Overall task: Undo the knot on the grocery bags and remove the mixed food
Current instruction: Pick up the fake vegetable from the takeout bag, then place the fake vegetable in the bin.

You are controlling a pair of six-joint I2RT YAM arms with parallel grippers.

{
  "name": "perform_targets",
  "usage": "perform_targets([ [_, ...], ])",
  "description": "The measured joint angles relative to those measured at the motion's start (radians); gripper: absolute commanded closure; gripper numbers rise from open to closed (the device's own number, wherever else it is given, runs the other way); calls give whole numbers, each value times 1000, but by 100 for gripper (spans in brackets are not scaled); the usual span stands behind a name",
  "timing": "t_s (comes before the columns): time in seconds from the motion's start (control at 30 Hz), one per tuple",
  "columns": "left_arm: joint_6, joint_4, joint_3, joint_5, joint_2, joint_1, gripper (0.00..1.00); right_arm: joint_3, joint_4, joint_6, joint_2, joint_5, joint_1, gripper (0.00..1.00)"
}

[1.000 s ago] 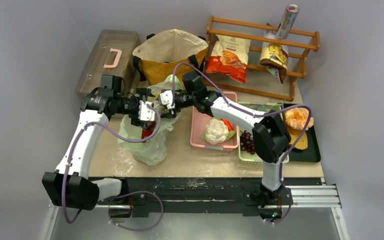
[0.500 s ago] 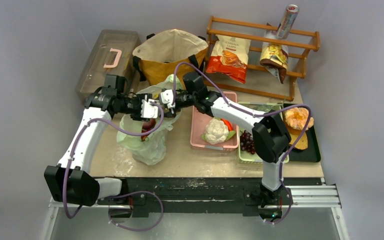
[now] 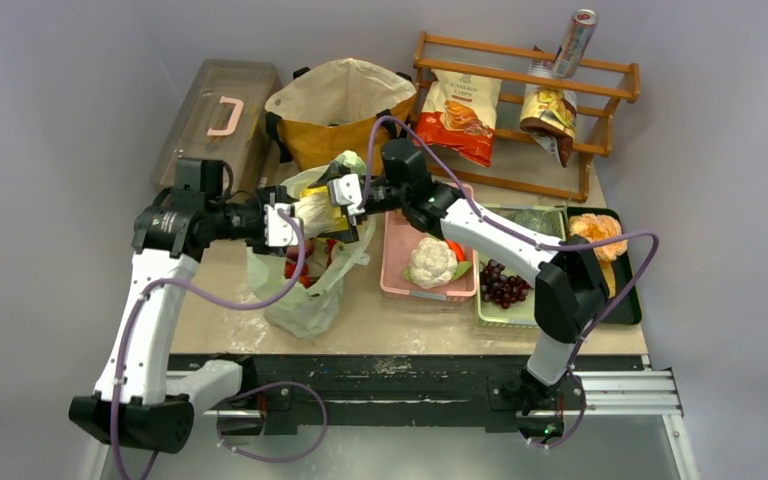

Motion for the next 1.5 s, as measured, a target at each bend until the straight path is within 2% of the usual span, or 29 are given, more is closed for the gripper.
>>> perform_targets([
  [0.3, -11, -117, 77, 10, -93, 4, 100, -44, 54, 50, -65, -2, 15, 1],
  [0.57, -180, -107, 91, 23, -132, 6, 100, -48, 40, 58, -86, -1, 53, 3],
  [0.67, -243, -94, 120, 37, -143, 6, 100, -11, 25, 68, -79, 9, 65, 14],
  [0.7, -260, -89, 129, 41, -147, 6, 100, 11, 17, 75, -73, 15, 69, 21],
  [0.77, -285, -71, 146, 35, -157, 6, 100, 46, 5, 90, -66, 26, 71, 42],
  [0.8, -292, -62, 155, 32, -161, 8, 91, 54, 5, 95, -66, 27, 71, 50],
  [0.83, -301, -54, 161, 28, -164, 10, 75, 60, 5, 100, -67, 29, 71, 55],
  [0.9, -336, -38, 168, 20, -171, 11, 37, 68, 6, 110, -67, 29, 72, 58],
  [0.97, -397, -21, 169, 13, -177, 12, 15, 68, 7, 125, -70, 26, 73, 59],
  [1.0, -458, 4, 169, 8, -181, 12, 9, 68, 10, 136, -72, 24, 73, 59],
  [1.1, -726, 161, 169, 2, -206, 24, 5, 72, 9, 178, -87, 75, 69, 59],
  [1.27, -1131, 442, 173, 1, -248, 118, 0, 64, -24, 297, -182, 142, 36, 60],
  [1.37, -1263, 542, 183, -37, -251, 151, 0, 0, -31, 352, -312, 185, 19, 61],
  [1.5, -1332, 565, 185, -72, -212, 157, 2, -153, -45, 351, -555, 268, 18, 61],
])
